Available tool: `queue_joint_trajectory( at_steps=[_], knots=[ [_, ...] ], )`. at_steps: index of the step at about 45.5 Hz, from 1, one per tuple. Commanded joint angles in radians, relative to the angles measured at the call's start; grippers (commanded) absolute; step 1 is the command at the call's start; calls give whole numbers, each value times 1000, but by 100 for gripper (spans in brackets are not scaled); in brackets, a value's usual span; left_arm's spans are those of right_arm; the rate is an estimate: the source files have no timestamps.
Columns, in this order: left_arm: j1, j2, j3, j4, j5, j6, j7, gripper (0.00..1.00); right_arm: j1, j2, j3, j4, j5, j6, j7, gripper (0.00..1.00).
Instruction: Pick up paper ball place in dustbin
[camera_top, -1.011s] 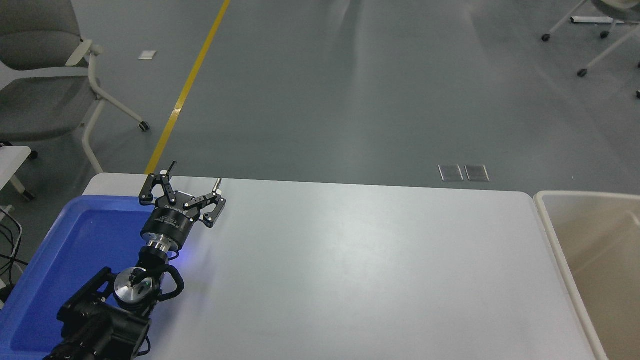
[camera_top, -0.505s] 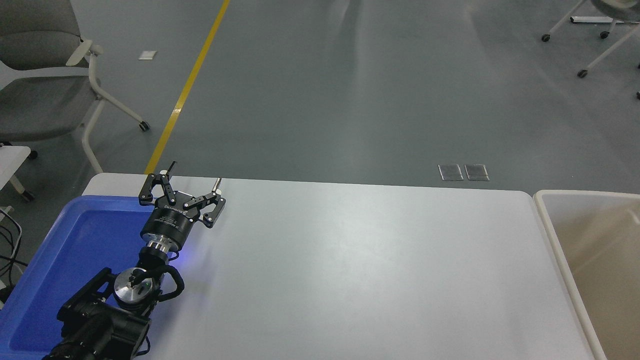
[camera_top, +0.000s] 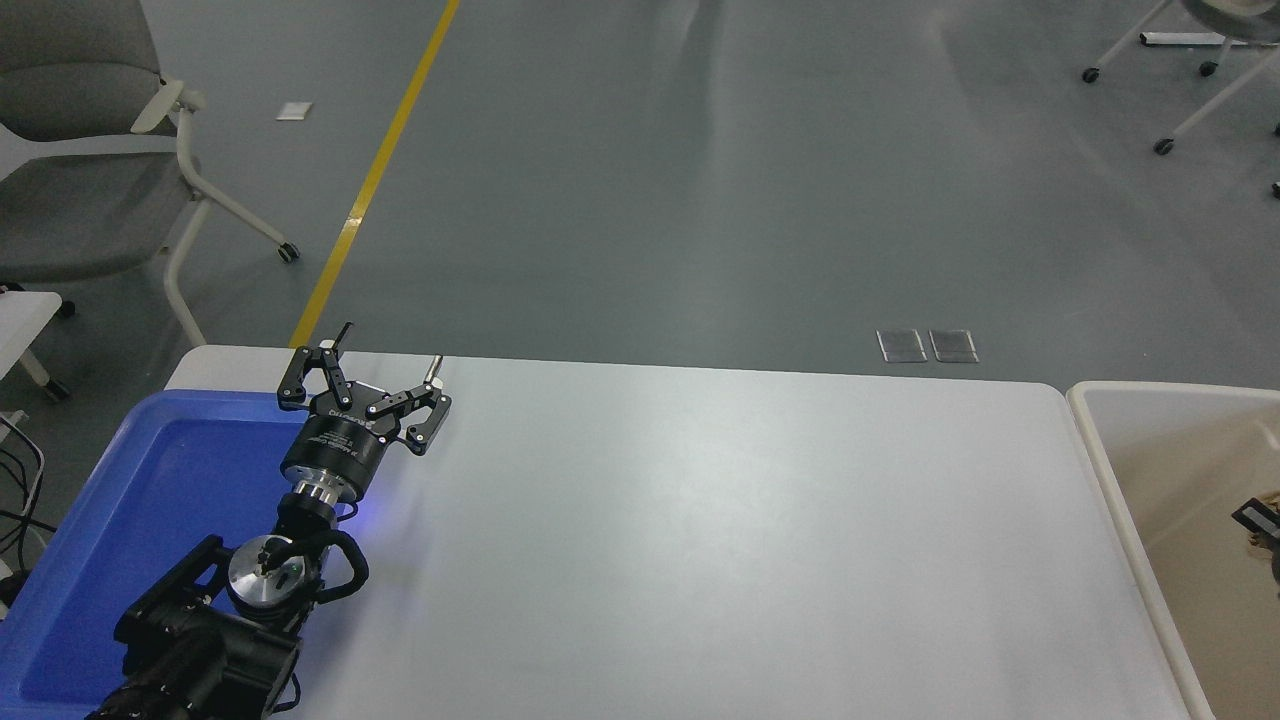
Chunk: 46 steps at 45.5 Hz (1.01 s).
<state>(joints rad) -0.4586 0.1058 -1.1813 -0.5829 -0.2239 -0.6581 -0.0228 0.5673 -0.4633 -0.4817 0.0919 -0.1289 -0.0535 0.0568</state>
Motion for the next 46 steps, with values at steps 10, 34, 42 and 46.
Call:
queue_joint_trajectory(
  at_steps=[10, 34, 42, 46],
  knots=[
    [0, 0, 0, 0, 0, 0, 0, 99, -40, 17, 52, 8, 3, -15, -2, 100],
    [0, 0, 0, 0, 0, 0, 0, 99, 97, -12, 68, 25, 3, -6, 0, 100],
    [0, 0, 0, 0, 0, 0, 1, 99, 238, -61, 68, 63, 5, -2, 0, 100],
    [0, 0, 0, 0, 0, 0, 0, 99, 328, -113, 69, 121, 5, -2, -2, 100]
  ],
)
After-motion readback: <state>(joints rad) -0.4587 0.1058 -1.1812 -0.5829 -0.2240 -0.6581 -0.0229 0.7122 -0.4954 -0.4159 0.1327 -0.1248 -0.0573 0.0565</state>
